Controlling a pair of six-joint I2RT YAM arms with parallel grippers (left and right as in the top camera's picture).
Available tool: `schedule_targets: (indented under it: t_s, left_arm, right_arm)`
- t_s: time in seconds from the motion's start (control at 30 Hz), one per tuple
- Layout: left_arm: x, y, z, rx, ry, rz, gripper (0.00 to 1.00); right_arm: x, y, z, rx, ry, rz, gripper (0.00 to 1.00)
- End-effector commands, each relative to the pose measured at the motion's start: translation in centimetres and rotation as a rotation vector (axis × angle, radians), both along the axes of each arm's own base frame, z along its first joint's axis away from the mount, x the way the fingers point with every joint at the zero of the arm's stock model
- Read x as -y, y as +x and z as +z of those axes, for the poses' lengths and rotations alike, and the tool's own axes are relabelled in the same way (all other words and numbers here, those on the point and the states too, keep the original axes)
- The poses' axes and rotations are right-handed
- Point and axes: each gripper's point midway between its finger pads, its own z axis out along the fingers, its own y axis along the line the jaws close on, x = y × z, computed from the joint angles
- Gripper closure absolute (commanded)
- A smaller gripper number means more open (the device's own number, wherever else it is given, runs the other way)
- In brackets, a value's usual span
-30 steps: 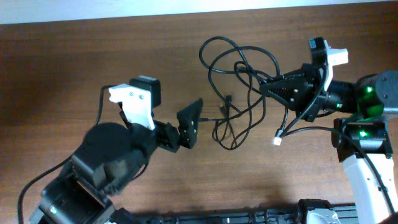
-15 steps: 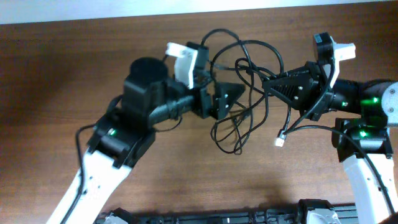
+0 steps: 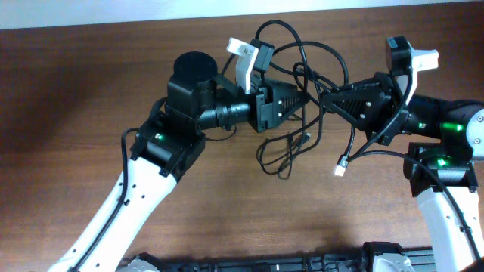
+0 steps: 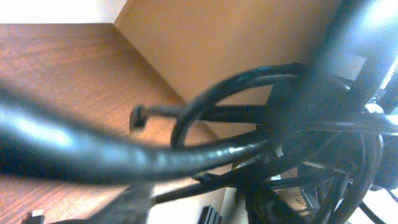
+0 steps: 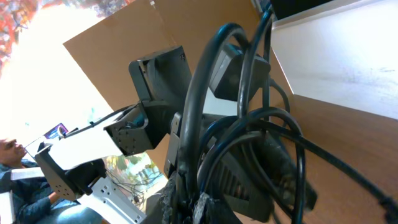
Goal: Untangle cables
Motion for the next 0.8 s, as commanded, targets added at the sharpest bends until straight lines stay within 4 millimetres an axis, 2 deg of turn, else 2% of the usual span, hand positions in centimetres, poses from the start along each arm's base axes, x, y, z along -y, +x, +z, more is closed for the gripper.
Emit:
schedule_targets:
  t_s: [0.0,0.03,0.13,0.23,0.3,0.33,0.4,0.53,0.77]
  left_arm:
    - [0.0,0.3,0.5,0.002,-0.012,0.007,0.88]
    - [0.0,0.4,0.6,0.008,-0.015,0.007,0.94]
    - [0.1,0.4,1.1,0.028,-0.028,0.007,0.99]
    - [0.1,0.5,1.2,0.032,-0.031,0.007,0.85]
    - [-0.1,0.6,1.2,0.03,-0.031,0.009,0.67]
    - [-0.3,0.7,1.2,0.025,-0.035,0.006,0.51]
    - [-1.2,1.1,1.3,-0.016,-0.05,0.009,0.37]
    - [-2.9,2.1,1.5,-0.064,-0.07,0.025,0.35]
    - [-2.2,1.5,1.5,-0.064,-0.068,0.008,0.32]
  right_arm:
    - [0.1,-0.2,0.7,0.025,0.003,-0.011,0.96]
    - [0.1,-0.2,0.7,0.025,0.003,-0.011,0.96]
    - [0.1,-0.2,0.7,0.025,0.003,-0.011,0.96]
    - [0.1,-0.2,0.7,0.029,0.002,-0.011,0.96]
    - [0.2,-0.2,0.6,0.032,-0.003,-0.011,0.96]
    - [0.4,-0.1,0.5,0.03,-0.005,-0.015,0.96]
    - [0.5,-0.1,0.5,0.029,-0.007,-0.017,0.96]
    - [0.4,-0.1,0.5,0.027,-0.006,-0.015,0.96]
    - [0.5,0.1,0.6,0.026,0.002,-0.028,0.96]
